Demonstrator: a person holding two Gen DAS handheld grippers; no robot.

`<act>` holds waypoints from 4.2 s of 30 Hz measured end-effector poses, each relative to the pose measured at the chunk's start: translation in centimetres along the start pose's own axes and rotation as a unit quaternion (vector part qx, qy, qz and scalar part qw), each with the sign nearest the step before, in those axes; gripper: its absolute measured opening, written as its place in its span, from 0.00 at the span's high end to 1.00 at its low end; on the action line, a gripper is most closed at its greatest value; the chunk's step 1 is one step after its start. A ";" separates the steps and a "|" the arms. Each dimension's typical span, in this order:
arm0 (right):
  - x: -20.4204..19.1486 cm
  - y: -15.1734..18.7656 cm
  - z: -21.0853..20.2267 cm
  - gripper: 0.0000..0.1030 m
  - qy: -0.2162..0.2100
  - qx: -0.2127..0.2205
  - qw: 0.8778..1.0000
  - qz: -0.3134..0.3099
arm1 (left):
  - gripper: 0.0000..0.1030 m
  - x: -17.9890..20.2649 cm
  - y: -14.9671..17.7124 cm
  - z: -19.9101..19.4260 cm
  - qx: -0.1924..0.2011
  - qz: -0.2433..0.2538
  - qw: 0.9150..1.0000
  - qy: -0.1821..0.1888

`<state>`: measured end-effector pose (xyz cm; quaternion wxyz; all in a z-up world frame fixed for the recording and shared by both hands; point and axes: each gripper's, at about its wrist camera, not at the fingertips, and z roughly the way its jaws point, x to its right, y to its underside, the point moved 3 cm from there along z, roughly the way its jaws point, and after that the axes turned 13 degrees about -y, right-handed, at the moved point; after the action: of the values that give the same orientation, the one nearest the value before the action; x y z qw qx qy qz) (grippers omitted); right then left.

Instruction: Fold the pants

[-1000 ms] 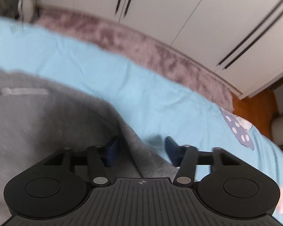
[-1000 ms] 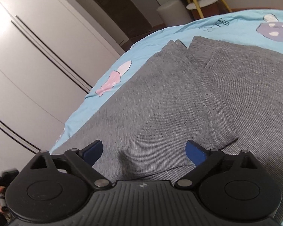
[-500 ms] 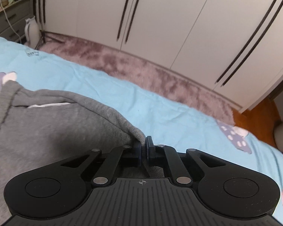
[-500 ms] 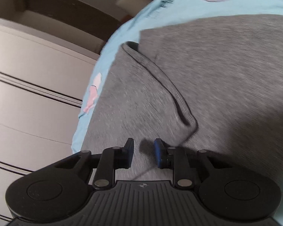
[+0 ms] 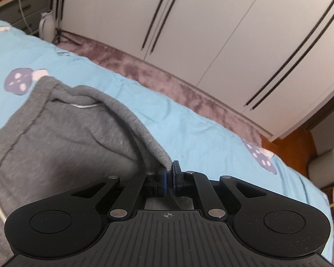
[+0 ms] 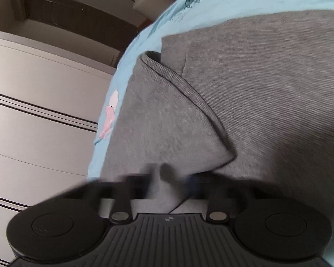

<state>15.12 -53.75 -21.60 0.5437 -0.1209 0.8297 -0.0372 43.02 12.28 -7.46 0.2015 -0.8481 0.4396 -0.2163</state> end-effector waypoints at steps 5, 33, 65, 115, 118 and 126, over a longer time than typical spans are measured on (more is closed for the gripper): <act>-3.2 -2.8 -0.6 0.96 -0.062 0.009 0.998 0.016 | 0.94 -1.9 -1.0 -5.5 0.021 -0.018 0.999 0.038; 2.5 -4.8 -9.0 0.67 0.030 0.017 0.998 -0.062 | 0.33 -24.4 13.0 -6.3 0.029 -0.049 0.998 -0.019; 1.9 -4.3 -9.9 0.61 0.033 0.001 0.998 -0.050 | 0.35 -25.5 12.4 -5.5 0.011 -0.059 0.998 -0.014; -21.6 24.8 17.9 0.38 -0.077 -0.395 0.853 -0.332 | 0.06 -25.9 15.4 -6.7 0.113 0.061 0.954 -0.271; -21.5 28.5 20.7 0.36 -0.080 -0.463 0.832 -0.295 | 0.05 -25.8 15.5 -6.2 0.111 0.061 0.956 -0.266; -21.9 33.8 24.4 0.18 -0.053 -0.610 0.764 -0.205 | 0.04 -25.4 16.5 -5.5 0.137 0.076 0.951 -0.268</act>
<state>40.29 -14.09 -18.50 0.3775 -0.5956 0.6031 0.3728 15.99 23.81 -16.52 0.4418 -0.8032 0.3988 -0.0233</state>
